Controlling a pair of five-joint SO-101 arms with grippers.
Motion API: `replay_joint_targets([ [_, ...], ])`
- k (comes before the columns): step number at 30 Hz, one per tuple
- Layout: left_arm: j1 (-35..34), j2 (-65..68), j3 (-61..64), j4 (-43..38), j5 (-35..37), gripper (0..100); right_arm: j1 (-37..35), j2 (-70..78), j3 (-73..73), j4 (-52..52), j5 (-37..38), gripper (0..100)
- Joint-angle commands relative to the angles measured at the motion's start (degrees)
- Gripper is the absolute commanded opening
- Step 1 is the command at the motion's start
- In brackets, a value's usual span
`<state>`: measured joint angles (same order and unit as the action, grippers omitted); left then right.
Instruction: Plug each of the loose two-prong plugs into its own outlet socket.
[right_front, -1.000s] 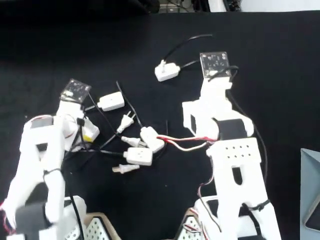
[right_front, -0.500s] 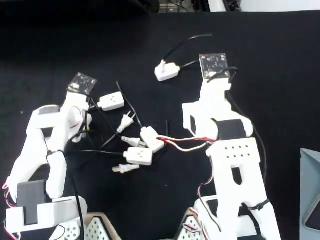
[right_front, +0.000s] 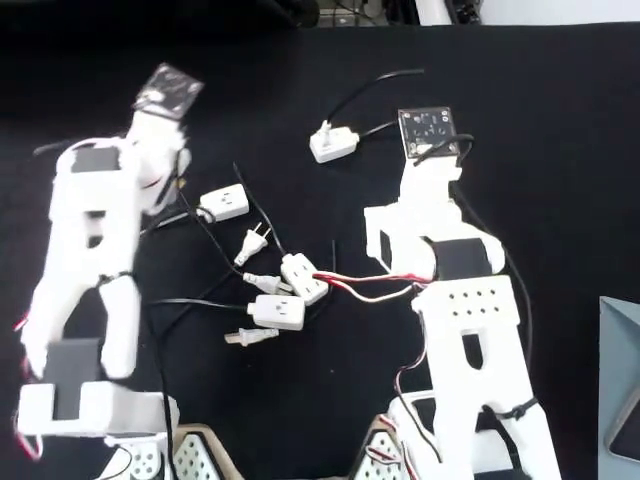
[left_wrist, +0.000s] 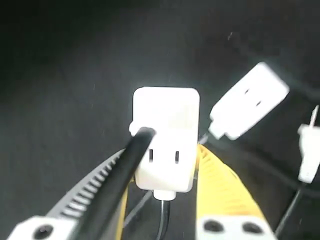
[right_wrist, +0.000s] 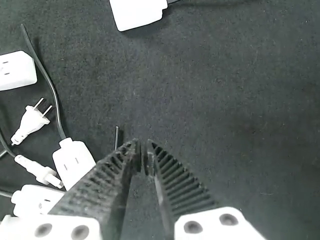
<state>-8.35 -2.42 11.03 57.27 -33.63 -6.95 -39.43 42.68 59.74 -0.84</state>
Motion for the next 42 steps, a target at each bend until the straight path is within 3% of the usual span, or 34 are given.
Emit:
replay_joint_targets([
  [1, 4.0, 5.4, -9.6, -3.4, 0.5, 3, 0.5, -1.3, -0.2, -0.9, -0.6, 1.1],
  [8, 6.0, 24.4, -21.9, -14.3, 0.5, 3, 0.5, -1.3, 3.5, -5.2, -0.6, 1.1],
  [12, 6.9, 32.3, -31.8, -14.7, 1.1, 3, 0.5, -1.3, 6.5, -9.8, -0.6, 1.1],
  [15, 7.2, 36.8, -37.2, -14.7, 6.9, 4, 0.5, -1.3, 6.5, -9.8, -0.6, 1.2],
  [19, 7.3, 39.9, -40.0, -14.4, 12.0, 21, 0.4, -1.3, 6.5, -9.8, -0.6, 1.2],
  [22, 7.3, 39.8, -41.2, -10.3, 15.9, 32, 0.4, -1.3, 6.5, -9.8, -0.6, 1.5],
  [27, 7.3, 37.7, -47.5, 2.4, 16.2, 33, 0.4, -1.3, 7.1, -9.8, -0.6, 6.8],
  [34, 7.1, 32.6, -55.2, 20.1, 16.3, 32, -2.5, -1.3, 8.5, -9.8, -0.6, 7.0],
  [42, 6.2, 24.0, -57.8, 33.2, 16.2, 16, -3.2, -1.3, 8.3, -7.4, -0.2, 7.4],
])
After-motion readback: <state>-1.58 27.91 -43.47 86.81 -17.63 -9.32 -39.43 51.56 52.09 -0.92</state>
